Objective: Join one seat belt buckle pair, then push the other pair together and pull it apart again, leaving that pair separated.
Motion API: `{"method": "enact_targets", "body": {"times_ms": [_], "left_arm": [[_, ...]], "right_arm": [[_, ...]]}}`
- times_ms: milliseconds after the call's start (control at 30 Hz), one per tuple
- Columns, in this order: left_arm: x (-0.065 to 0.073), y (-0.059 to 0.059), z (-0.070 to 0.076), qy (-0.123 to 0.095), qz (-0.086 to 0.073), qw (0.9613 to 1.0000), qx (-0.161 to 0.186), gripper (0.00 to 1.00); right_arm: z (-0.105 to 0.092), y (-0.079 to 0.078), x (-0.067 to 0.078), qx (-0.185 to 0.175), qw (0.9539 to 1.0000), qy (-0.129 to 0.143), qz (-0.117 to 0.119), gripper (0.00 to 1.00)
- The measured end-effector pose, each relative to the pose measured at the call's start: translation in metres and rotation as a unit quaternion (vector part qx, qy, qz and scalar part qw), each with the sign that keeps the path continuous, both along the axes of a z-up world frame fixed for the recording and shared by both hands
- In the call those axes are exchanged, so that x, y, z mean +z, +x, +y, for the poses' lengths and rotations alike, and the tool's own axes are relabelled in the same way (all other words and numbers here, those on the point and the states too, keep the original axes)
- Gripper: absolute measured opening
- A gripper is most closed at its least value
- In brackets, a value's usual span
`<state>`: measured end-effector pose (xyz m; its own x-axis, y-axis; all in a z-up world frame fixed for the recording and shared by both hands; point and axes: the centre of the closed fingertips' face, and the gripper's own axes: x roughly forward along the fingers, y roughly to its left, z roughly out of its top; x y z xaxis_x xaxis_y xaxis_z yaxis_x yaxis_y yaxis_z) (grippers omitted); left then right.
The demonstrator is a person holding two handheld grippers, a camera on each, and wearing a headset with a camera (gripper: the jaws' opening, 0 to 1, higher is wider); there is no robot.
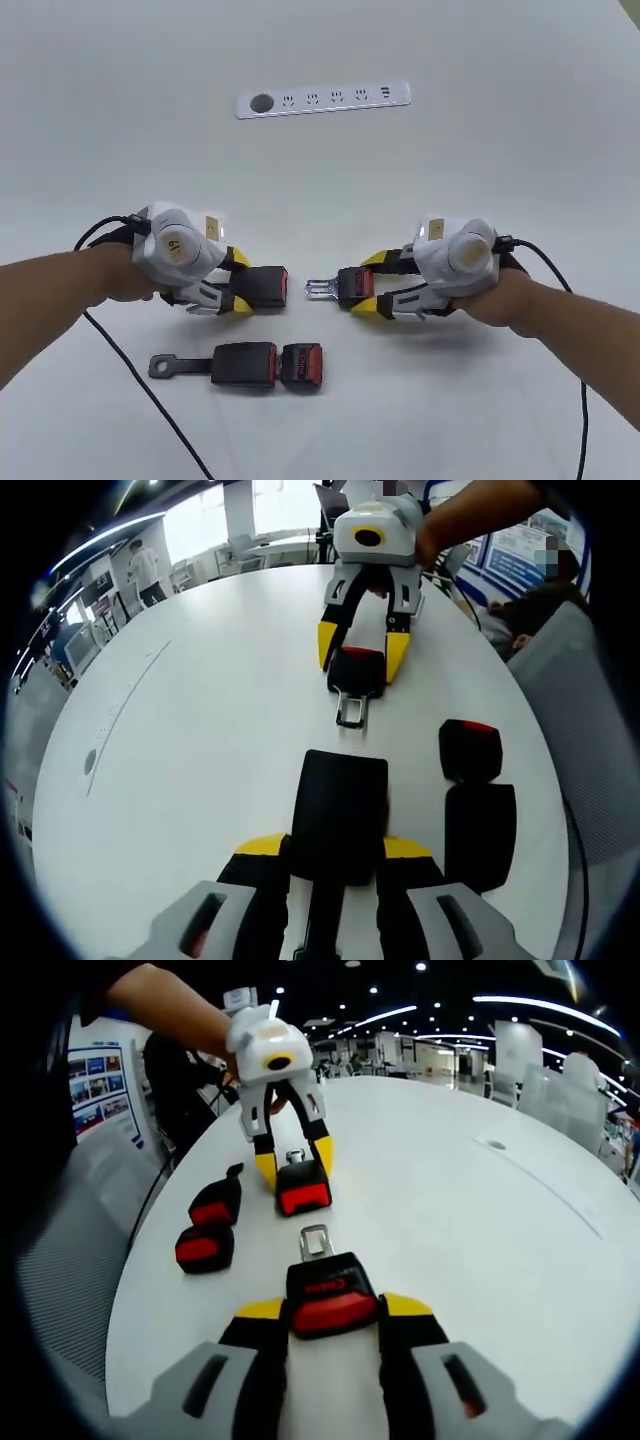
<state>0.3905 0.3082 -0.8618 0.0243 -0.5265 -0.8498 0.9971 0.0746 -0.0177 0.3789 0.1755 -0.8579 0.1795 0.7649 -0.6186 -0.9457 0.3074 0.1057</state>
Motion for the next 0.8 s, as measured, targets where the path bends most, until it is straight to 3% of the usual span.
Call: {"method": "enact_targets", "body": {"times_ms": [800], "left_arm": [[0.004, -0.002, -0.002, 0.006, 0.002, 1.0, 0.003, 0.35]], "right_arm": [[-0.059, -0.007, -0.002, -0.023, 0.9995, -0.018, 0.008, 0.36]]}}
